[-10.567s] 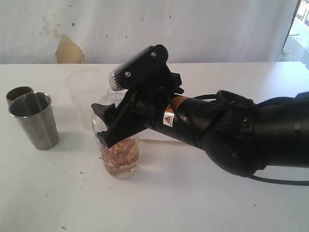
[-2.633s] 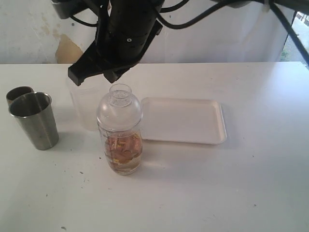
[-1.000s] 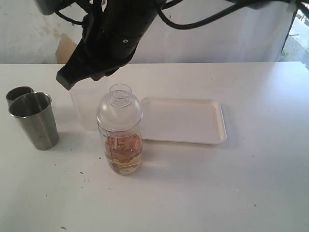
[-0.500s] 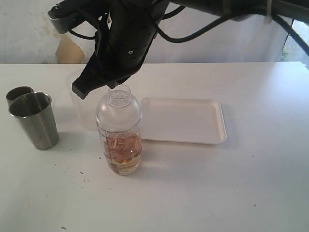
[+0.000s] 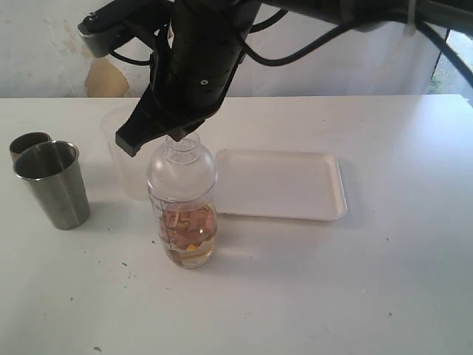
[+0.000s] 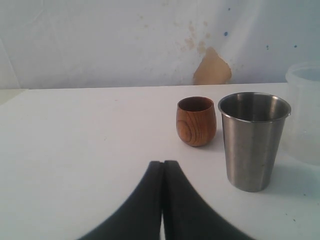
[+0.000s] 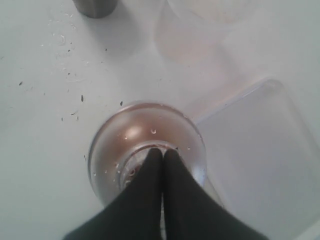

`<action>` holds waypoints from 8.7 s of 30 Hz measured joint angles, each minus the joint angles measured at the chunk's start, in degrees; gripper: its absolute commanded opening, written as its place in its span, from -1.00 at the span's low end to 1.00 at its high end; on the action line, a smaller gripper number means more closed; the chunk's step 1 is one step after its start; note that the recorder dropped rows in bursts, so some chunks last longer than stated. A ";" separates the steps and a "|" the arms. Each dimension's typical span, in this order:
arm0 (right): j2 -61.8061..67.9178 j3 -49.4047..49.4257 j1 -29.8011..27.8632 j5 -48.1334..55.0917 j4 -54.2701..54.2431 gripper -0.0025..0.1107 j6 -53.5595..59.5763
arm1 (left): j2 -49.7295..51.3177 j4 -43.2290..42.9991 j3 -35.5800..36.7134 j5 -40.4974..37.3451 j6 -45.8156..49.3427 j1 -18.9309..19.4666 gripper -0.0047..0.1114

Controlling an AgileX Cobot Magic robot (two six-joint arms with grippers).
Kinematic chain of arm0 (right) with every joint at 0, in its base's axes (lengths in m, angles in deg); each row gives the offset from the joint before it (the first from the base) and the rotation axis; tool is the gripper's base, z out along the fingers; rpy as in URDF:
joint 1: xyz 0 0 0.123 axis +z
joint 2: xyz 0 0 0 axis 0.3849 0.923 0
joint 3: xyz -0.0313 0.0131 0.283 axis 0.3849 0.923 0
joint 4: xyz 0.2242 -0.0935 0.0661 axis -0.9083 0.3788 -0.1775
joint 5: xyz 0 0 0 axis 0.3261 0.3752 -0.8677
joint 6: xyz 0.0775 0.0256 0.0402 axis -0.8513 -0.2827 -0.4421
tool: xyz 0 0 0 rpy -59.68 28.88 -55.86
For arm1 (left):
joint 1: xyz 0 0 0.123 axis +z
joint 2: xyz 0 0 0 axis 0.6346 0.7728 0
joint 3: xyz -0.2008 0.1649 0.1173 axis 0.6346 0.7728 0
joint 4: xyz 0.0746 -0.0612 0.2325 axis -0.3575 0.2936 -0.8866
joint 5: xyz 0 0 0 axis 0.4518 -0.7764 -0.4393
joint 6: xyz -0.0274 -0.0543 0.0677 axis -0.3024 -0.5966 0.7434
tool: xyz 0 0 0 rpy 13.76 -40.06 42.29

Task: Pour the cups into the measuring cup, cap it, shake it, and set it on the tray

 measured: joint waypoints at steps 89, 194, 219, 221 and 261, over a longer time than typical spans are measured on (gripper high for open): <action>-13.56 43.57 -2.95 -57.95 -2.68 -0.96 -2.85 | 0.00 0.00 0.00 0.00 0.00 0.00 -0.92; -24.67 36.69 -3.34 -41.86 -4.78 0.87 -2.88 | 0.00 0.00 0.00 0.00 0.00 0.00 -0.92; -3.39 67.18 2.53 -110.70 -16.07 0.87 -2.00 | 0.00 0.00 0.00 0.00 0.00 0.00 -0.92; -1.60 66.12 2.57 -110.70 -16.40 0.87 -2.00 | 0.00 0.00 0.00 0.00 0.00 0.00 -0.92; 11.47 58.41 2.67 -117.81 -18.41 0.77 -1.89 | 0.00 0.00 0.00 0.00 0.00 0.00 -0.92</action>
